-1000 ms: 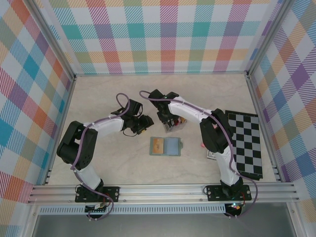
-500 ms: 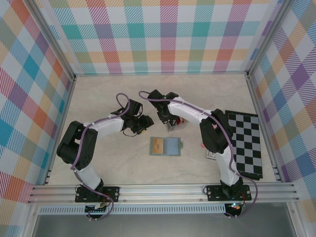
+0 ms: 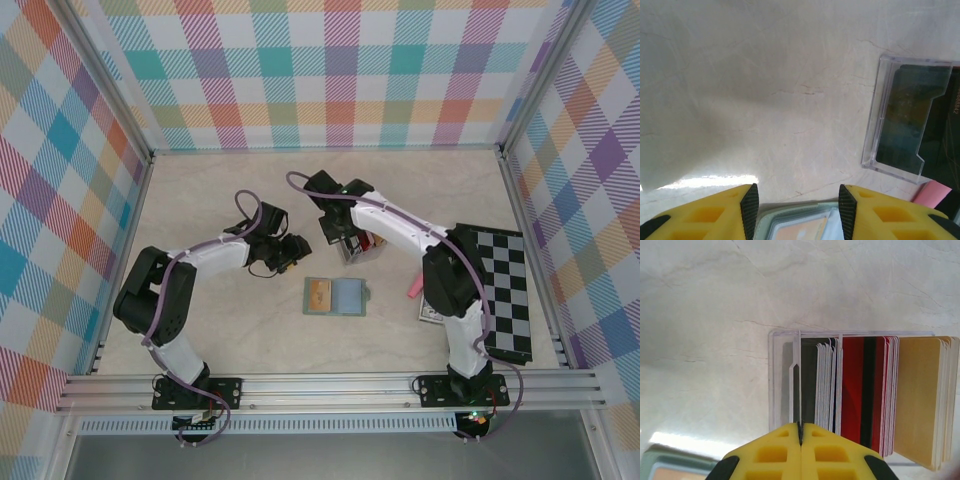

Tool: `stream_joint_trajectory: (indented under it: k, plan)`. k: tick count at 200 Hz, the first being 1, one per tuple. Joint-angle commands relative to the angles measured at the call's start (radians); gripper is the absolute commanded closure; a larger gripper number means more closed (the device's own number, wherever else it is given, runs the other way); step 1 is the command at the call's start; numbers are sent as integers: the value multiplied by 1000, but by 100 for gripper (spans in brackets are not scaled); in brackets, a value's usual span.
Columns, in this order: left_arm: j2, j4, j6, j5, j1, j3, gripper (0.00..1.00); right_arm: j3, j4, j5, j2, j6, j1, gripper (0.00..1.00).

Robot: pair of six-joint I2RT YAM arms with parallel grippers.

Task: Put the credit cards into the card holder
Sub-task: Pick up the credit card from the storage box, then insert the credit card into the card slot.

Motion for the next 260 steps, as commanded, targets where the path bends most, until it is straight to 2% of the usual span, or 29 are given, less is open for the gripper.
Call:
stream_joint_trajectory:
  k: [1,32,66,89,109,146,183,207,260]
  plan:
    - [-65,63,-7,50,19,-21,50,-36,16,-80,-101,40,-11,97]
    - [-137,216,-58,143,28,-69,42,-247,217,-324,-309,162,-74,97]
    - [-156,474,-180,297,36,-137,38,-578,577,-647,-526,389,-186,97]
    - [-131,655,-277,378,36,-164,37,-734,771,-763,-605,533,-228,97]
    - [-101,738,-305,433,30,-161,37,-825,913,-831,-634,621,-247,97]
    - [-79,782,-326,457,5,-156,39,-898,1054,-884,-634,704,-259,97]
    - [-79,775,-325,448,0,-155,43,-930,1117,-896,-624,741,-260,97]
    - [-81,765,-324,443,-1,-156,49,-942,1130,-892,-625,749,-260,97]
    - [-94,784,-322,448,-4,-162,79,-958,1154,-892,-609,772,-261,95]
